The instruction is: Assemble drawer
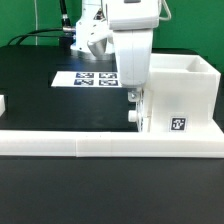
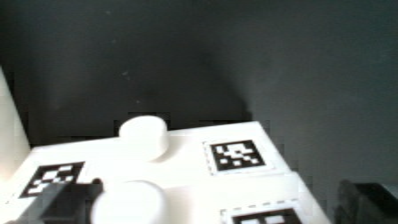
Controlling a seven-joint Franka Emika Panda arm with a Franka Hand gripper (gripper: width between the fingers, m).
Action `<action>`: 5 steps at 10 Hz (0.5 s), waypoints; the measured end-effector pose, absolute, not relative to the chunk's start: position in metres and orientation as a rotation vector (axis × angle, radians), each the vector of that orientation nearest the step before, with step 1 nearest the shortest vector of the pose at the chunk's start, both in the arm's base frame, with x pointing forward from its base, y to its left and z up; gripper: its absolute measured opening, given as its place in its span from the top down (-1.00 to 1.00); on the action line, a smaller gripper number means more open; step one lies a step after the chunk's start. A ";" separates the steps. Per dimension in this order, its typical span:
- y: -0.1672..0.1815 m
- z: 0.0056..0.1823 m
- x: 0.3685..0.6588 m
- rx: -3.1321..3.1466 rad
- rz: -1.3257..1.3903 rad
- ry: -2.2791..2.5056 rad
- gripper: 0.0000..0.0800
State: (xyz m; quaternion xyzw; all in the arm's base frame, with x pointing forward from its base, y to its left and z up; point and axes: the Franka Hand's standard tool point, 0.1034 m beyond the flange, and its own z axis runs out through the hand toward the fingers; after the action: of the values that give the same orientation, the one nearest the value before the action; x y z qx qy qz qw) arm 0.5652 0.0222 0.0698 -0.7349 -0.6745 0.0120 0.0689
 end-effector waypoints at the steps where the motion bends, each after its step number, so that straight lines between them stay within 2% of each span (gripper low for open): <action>1: 0.009 0.071 0.563 -2.191 0.046 -2.046 -0.62; 3: -0.016 0.076 0.562 -2.197 0.060 -2.046 -0.62; 5: -0.019 0.077 0.563 -2.207 0.057 -2.041 -0.62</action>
Offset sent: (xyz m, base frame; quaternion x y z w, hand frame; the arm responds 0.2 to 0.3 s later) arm -0.0026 -0.0385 0.0187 -0.0062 -0.0426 0.0075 0.9990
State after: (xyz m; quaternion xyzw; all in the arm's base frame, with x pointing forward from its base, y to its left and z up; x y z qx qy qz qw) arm 0.5627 -0.0188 0.0773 -0.7324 -0.6772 0.0190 0.0675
